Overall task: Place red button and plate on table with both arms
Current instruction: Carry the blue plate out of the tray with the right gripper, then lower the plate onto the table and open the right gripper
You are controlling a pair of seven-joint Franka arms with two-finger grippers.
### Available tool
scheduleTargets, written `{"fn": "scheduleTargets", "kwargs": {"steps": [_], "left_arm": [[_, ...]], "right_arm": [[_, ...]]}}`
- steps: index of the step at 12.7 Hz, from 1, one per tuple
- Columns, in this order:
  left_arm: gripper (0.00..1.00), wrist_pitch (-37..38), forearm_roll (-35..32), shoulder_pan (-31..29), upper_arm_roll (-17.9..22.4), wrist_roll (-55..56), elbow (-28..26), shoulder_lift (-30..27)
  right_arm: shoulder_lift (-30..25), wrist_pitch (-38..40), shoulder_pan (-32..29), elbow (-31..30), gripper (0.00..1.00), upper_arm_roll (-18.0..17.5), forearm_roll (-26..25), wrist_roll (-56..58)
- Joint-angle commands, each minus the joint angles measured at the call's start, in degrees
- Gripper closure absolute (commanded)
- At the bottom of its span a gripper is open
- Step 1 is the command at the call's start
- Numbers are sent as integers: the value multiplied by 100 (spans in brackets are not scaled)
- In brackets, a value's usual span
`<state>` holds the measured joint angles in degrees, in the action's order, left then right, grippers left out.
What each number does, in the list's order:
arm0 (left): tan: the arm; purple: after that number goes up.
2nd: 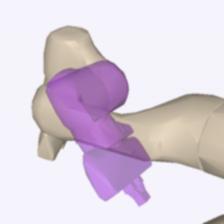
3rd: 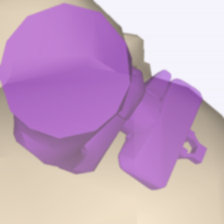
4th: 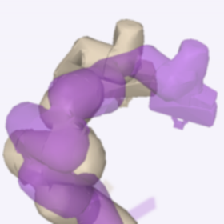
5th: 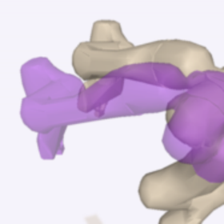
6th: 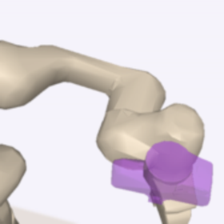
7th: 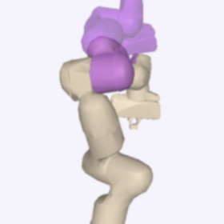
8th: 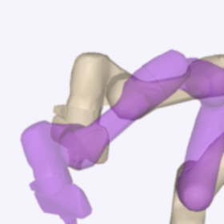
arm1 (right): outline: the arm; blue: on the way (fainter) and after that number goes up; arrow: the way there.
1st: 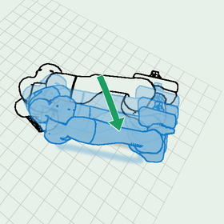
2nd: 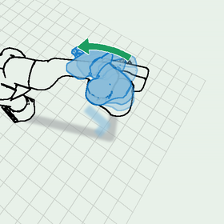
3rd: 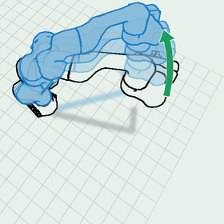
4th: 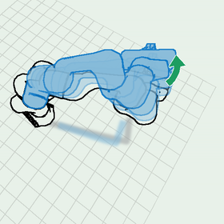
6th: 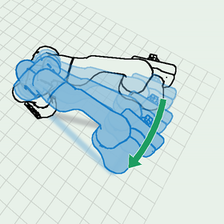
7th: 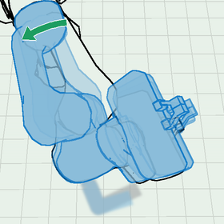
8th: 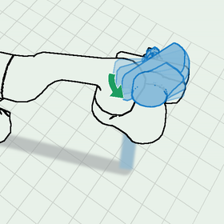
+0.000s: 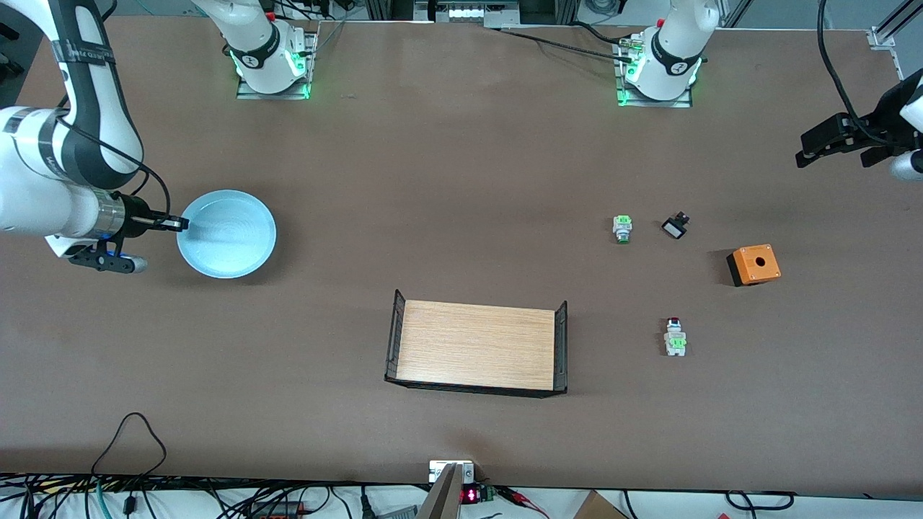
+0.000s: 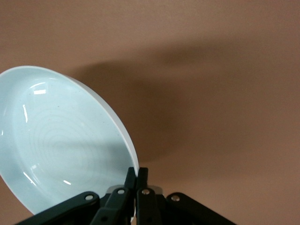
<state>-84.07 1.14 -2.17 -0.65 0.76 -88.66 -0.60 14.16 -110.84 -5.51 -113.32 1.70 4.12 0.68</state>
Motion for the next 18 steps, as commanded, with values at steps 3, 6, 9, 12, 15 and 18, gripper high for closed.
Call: {"fn": "scheduleTargets", "kwargs": {"steps": [3, 6, 9, 12, 15, 18], "left_arm": [[0, 30, 62, -81, -5, -33, -2, -72], [0, 83, 54, -82, -31, -41, 7, -81], [0, 83, 53, -81, -49, -50, 16, -81], [0, 223, 45, -73, -93, -50, 16, -81], [0, 224, 80, -73, -93, -50, 33, -81], [0, 242, 97, -73, -76, -59, 130, -81]], "right_arm": [[-63, -973, -266, -866, 100, -100, -51, 669], [17, -1737, -293, -1393, 99, -108, -25, 767], [148, -2223, -406, -1632, 99, -108, -25, 1161], [289, -2232, -617, -1632, 89, -108, -16, 1443], [211, -2109, -627, -1580, 0, -108, 72, 1381], [-62, -1478, -592, -1282, 0, -135, 63, 1268]]}}
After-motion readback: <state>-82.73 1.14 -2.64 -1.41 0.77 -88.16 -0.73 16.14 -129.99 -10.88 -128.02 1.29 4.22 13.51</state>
